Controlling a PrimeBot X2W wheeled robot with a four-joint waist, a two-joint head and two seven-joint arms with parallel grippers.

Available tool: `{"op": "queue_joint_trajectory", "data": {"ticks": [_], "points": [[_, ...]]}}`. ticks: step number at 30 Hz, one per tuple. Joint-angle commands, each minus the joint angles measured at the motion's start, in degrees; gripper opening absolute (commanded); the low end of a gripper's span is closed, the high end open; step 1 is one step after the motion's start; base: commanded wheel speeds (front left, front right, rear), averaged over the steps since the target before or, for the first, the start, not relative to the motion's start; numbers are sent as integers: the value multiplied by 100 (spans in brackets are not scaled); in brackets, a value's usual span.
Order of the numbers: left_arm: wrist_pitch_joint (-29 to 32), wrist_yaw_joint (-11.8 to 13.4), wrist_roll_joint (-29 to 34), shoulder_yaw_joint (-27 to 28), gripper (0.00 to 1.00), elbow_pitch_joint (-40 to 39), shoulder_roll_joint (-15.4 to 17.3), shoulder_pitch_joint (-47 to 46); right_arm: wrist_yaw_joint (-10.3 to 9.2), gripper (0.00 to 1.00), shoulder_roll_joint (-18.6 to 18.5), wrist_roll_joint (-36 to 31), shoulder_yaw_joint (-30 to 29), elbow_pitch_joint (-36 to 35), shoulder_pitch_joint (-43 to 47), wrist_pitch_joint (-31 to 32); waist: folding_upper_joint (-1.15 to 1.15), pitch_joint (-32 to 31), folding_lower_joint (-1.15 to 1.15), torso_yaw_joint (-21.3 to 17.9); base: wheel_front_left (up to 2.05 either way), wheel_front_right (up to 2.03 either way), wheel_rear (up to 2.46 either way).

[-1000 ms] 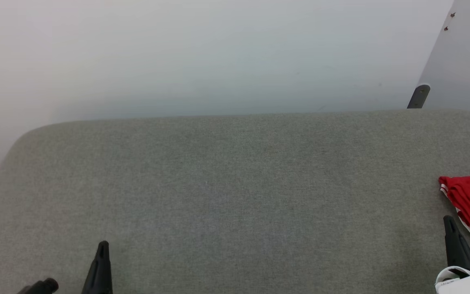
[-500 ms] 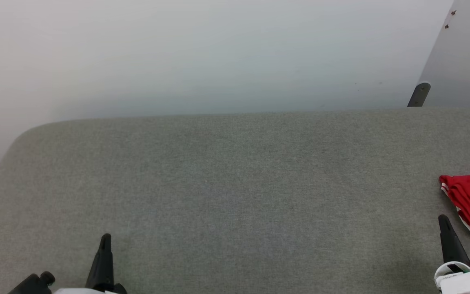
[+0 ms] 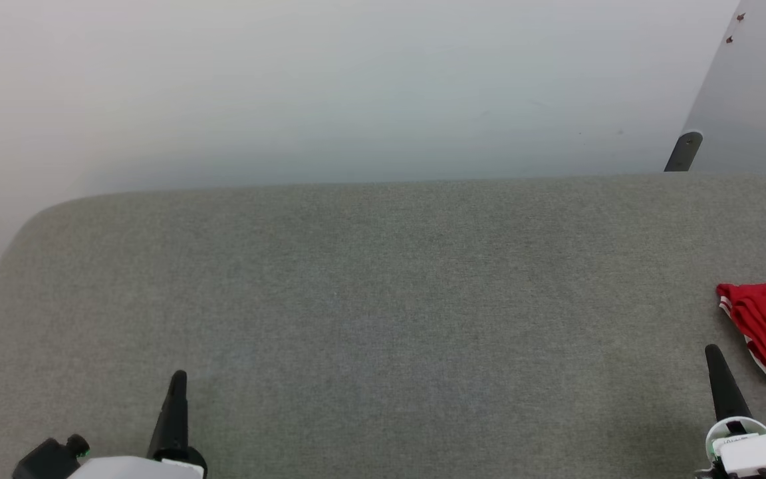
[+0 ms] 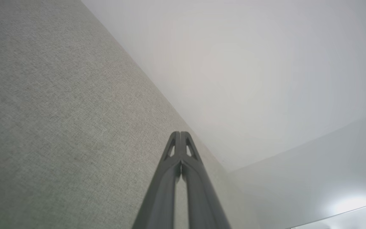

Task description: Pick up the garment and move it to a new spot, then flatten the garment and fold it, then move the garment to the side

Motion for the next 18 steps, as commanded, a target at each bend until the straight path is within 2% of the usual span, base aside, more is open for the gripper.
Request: {"op": "queue_joint_trajectory", "data": {"ticks": [1,18], "points": [[42,-8,-201,21,0,-32,9,-141,-1,0,4,164,-36,-33,-168,39,0,5,0,0,0,0,0],[312,-10,-1191,27,0,113,-23,-348,-2,0,133,1005,-74,89,-286,275,0,45,0,-3,0,0,0]]}}
